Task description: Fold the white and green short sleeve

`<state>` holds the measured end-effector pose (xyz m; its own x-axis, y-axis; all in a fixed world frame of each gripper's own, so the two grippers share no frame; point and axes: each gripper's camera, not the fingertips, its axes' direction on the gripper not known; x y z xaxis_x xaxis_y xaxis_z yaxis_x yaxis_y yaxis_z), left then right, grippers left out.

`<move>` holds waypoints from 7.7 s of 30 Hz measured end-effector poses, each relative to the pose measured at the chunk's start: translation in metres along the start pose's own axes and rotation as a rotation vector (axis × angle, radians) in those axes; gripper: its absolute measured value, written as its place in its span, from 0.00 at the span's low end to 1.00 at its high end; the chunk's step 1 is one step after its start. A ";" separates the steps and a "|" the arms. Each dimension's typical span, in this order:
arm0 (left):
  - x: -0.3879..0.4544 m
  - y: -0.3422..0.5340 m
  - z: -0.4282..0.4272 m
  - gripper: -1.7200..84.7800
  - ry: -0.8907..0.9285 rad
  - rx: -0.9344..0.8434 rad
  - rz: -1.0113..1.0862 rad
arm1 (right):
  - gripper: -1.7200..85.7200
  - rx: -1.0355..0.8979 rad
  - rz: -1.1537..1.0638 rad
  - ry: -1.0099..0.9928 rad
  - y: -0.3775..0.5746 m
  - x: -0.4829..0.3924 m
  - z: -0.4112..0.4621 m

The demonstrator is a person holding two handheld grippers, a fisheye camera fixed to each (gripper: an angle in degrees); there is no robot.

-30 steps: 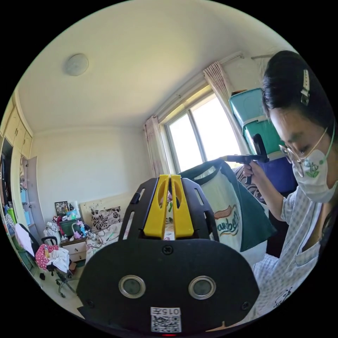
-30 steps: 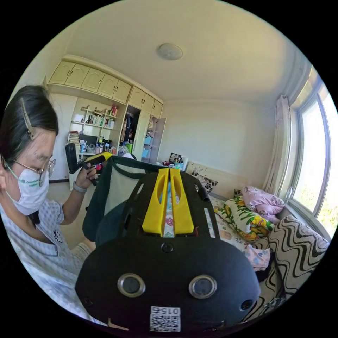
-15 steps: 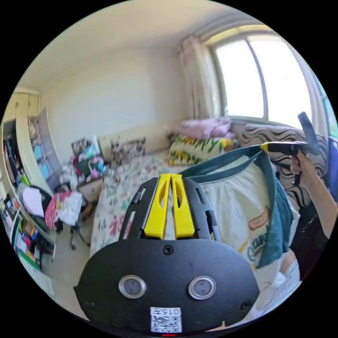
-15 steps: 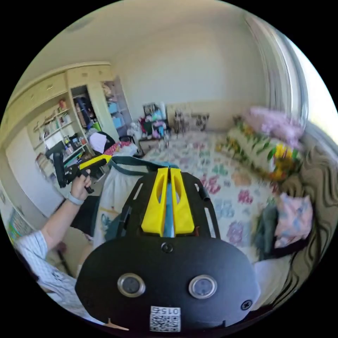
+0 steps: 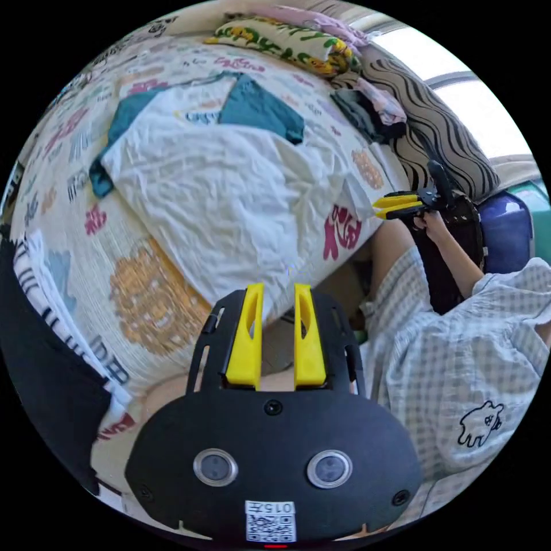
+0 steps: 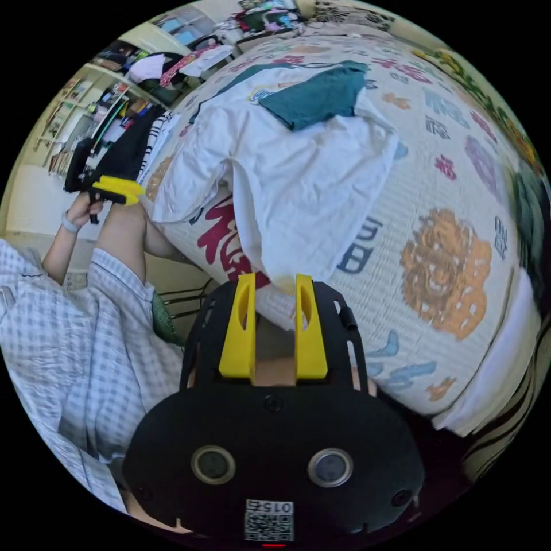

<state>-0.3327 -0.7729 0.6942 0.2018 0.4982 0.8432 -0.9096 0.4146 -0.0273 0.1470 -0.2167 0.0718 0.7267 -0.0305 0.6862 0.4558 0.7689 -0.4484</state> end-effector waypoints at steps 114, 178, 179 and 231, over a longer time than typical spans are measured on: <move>-0.394 0.109 -0.324 0.01 -0.343 0.677 0.248 | 0.03 0.284 0.095 -0.268 -0.119 0.256 0.076; -0.352 0.196 -0.243 0.02 -0.919 0.138 -0.168 | 0.02 0.012 -0.249 -0.077 -0.372 0.065 0.328; -0.353 0.196 -0.249 0.01 -0.933 0.136 -0.171 | 0.02 0.050 -0.278 -0.085 -0.360 0.067 0.311; -0.297 0.208 -0.287 0.03 -0.146 -0.345 -0.190 | 0.01 -0.175 0.405 -0.093 0.249 0.345 0.012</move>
<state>-0.4777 -0.6155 0.2840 0.2781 0.2858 0.9171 -0.6810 0.7319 -0.0216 0.5047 -0.0276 0.2037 0.8188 0.3138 0.4806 0.2302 0.5876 -0.7757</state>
